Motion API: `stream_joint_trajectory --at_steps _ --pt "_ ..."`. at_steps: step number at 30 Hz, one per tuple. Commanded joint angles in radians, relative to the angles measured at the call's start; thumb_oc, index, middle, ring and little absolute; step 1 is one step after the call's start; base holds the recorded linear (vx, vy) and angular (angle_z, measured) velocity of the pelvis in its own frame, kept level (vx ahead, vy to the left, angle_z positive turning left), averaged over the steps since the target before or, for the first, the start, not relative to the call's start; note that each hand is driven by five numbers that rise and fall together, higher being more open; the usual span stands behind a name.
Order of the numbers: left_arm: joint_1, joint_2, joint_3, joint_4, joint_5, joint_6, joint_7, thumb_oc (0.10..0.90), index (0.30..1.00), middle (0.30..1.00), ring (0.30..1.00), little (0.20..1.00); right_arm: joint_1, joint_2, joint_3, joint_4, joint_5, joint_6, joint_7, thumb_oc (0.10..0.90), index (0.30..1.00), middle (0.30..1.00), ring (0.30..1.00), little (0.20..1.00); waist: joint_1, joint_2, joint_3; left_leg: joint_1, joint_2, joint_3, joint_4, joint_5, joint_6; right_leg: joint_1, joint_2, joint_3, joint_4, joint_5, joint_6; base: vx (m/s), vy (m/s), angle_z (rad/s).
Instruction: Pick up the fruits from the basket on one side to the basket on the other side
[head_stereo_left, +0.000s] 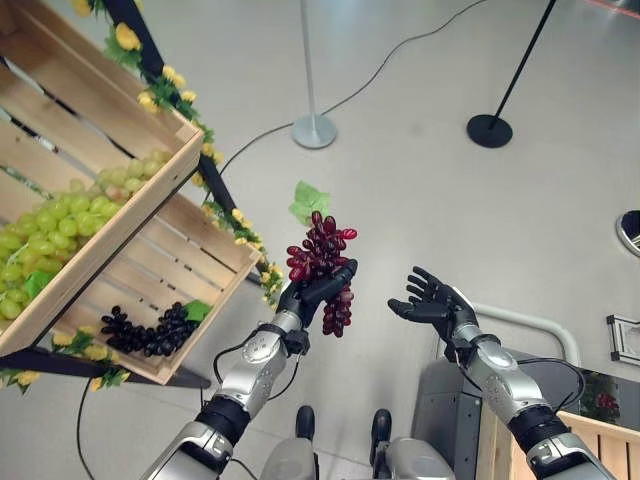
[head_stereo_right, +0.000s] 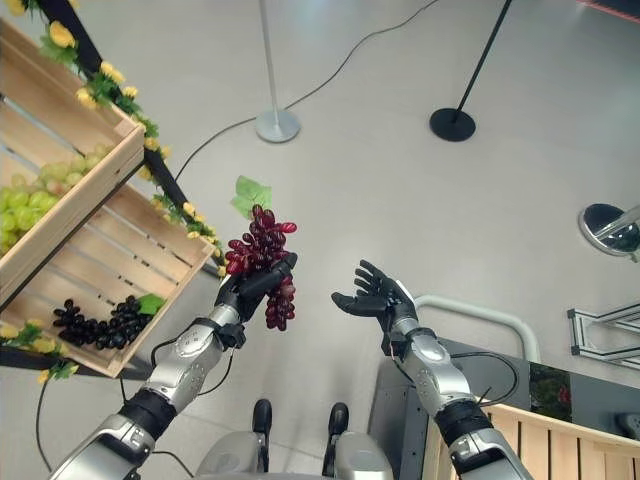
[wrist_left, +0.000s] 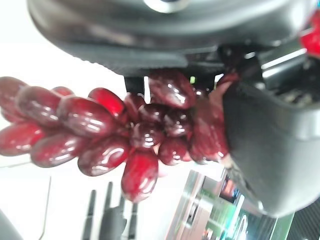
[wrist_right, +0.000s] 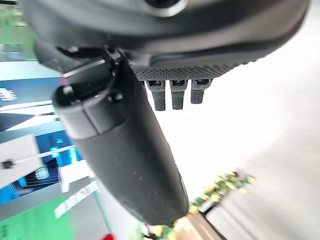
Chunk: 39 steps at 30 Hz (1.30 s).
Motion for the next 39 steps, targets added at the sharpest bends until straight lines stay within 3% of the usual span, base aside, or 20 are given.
stream_joint_trajectory --at_steps 1,5,11,16,22,27,28,31,32,33,34,35,36,37,39 --pt "-0.147 -0.022 0.051 -0.094 -0.031 -0.174 0.008 0.4 0.3 0.3 0.3 0.3 -0.1 -0.02 -0.006 -0.025 0.002 -0.114 -0.025 0.8 0.9 0.9 0.9 0.9 0.03 -0.012 -0.034 -0.131 0.028 -0.017 0.184 -0.011 -0.042 -0.114 -0.07 0.002 0.257 -0.071 -0.008 -0.33 0.081 0.15" --pt "-0.172 0.002 0.076 -0.09 -0.037 -0.208 0.034 0.4 0.3 0.3 0.3 0.3 -0.172 -0.032 0.01 -0.004 0.009 -0.086 -0.029 0.8 0.9 0.9 0.9 0.9 0.034 -0.011 0.026 -0.234 0.028 0.004 0.35 -0.06 -0.03 -0.221 -0.084 0.005 0.439 -0.127 -0.027 -0.23 0.085 0.1" --pt "-0.133 0.038 0.154 -0.11 -0.03 -0.238 0.09 0.4 0.3 0.3 0.3 0.3 -0.128 -0.054 -0.01 0.032 0.001 -0.03 0.047 0.8 0.9 0.9 0.9 0.9 0.047 -0.011 0.053 -0.338 0.011 0.006 0.57 -0.163 -0.002 -0.285 -0.113 0.016 0.657 -0.226 -0.059 -0.02 0.155 0.03" --pt "-0.158 0.064 0.212 -0.116 -0.031 -0.239 0.118 0.4 0.3 0.3 0.3 0.3 -0.133 -0.059 -0.024 0.067 -0.004 -0.016 0.063 0.8 0.9 0.9 0.9 0.9 0.054 -0.003 0.101 -0.408 -0.018 0.009 0.652 -0.181 0.011 -0.354 -0.136 0.022 0.769 -0.252 -0.058 -0.09 0.15 0.02" --pt "-0.222 0.115 0.244 -0.117 -0.036 -0.251 0.139 0.4 0.3 0.3 0.3 0.3 -0.161 -0.102 -0.034 0.042 -0.002 0.015 0.044 0.8 0.9 0.9 0.9 0.9 0.038 -0.012 0.163 -0.503 0.005 0.03 0.765 -0.209 0.017 -0.459 -0.151 0.044 0.884 -0.281 -0.064 -0.1 0.079 0.16" --pt "-0.248 0.15 0.293 -0.144 -0.059 -0.263 0.179 0.4 0.3 0.3 0.3 0.3 -0.16 -0.131 -0.039 0.053 -0.005 0.029 0.055 0.8 0.9 0.9 0.9 0.9 0.038 -0.014 0.182 -0.574 0.004 0.03 0.798 -0.212 0.024 -0.549 -0.141 0.059 0.946 -0.3 -0.072 -0.05 0.071 0.08" --pt "-0.256 0.16 0.302 -0.147 -0.066 -0.257 0.193 0.4 0.3 0.3 0.3 0.3 -0.163 -0.134 -0.034 0.059 -0.003 0.03 0.052 0.8 0.9 0.9 0.9 0.9 0.04 -0.017 0.182 -0.575 0.001 0.026 0.809 -0.236 0.019 -0.553 -0.137 0.067 0.963 -0.326 -0.064 0.0 0.055 0.03" --pt "-0.291 0.187 0.319 -0.123 -0.101 -0.257 0.208 0.4 0.3 0.3 0.3 0.3 -0.179 -0.143 -0.032 0.073 0.003 0.034 0.049 0.8 0.9 0.9 0.9 0.9 0.042 -0.02 0.182 -0.609 -0.001 0.026 0.796 -0.203 0.025 -0.595 -0.13 0.061 0.967 -0.306 -0.075 -0.07 0.033 0.09" --pt "-0.292 0.188 0.318 -0.118 -0.106 -0.258 0.21 0.4 0.3 0.3 0.3 0.3 -0.178 -0.143 -0.03 0.076 0.003 0.035 0.049 0.8 0.9 0.9 0.9 0.9 0.041 -0.022 0.182 -0.599 -0.004 0.022 0.808 -0.231 0.02 -0.584 -0.129 0.068 0.976 -0.329 -0.066 -0.04 0.047 0.16" --pt "-0.313 0.203 0.331 -0.096 -0.131 -0.256 0.211 0.4 0.3 0.3 0.3 0.3 -0.189 -0.148 -0.031 0.084 0.003 0.038 0.052 0.8 0.9 0.9 0.9 0.9 0.043 -0.024 0.182 -0.619 -0.004 0.023 0.796 -0.202 0.026 -0.609 -0.128 0.06 0.974 -0.308 -0.076 0.05 0.055 0.12" --pt "-0.323 0.215 0.342 -0.071 -0.167 -0.257 0.201 0.4 0.3 0.3 0.3 0.3 -0.192 -0.15 -0.031 0.091 0.0 0.044 0.055 0.8 0.9 0.9 0.9 0.9 0.045 -0.027 0.182 -0.606 -0.009 0.019 0.804 -0.231 0.021 -0.599 -0.126 0.066 0.982 -0.333 -0.068 -0.09 0.068 0.12" --pt "-0.331 0.22 0.349 -0.062 -0.185 -0.259 0.196 0.4 0.3 0.3 0.3 0.3 -0.195 -0.152 -0.032 0.092 -0.001 0.046 0.056 0.8 0.9 0.9 0.9 0.9 0.046 -0.027 0.182 -0.618 -0.007 0.023 0.791 -0.204 0.027 -0.613 -0.127 0.059 0.974 -0.311 -0.077 0.07 0.058 0.12" --pt "-0.336 0.229 0.36 -0.044 -0.215 -0.259 0.191 0.4 0.3 0.3 0.3 0.3 -0.193 -0.155 -0.031 0.094 -0.001 0.05 0.056 0.8 0.9 0.9 0.9 0.9 0.047 -0.03 0.182 -0.605 -0.012 0.019 0.801 -0.233 0.023 -0.601 -0.127 0.065 0.983 -0.334 -0.068 -0.06 0.056 0.11" --pt "-0.351 0.242 0.372 -0.035 -0.249 -0.255 0.191 0.4 0.3 0.3 0.3 0.3 -0.199 -0.159 -0.031 0.097 0.001 0.052 0.053 0.8 0.9 0.9 0.9 0.9 0.049 -0.031 0.182 -0.62 -0.01 0.021 0.791 -0.206 0.029 -0.619 -0.127 0.058 0.976 -0.311 -0.077 0.09 0.042 0.09" --pt "-0.367 0.266 0.381 -0.012 -0.309 -0.252 0.186 0.4 0.3 0.3 0.3 0.3 -0.199 -0.164 -0.028 0.11 0.003 0.047 0.054 0.8 0.9 0.9 0.9 0.9 0.049 -0.035 0.182 -0.609 -0.012 0.019 0.802 -0.237 0.025 -0.612 -0.127 0.064 0.987 -0.334 -0.068 0.05 0.034 0.05"
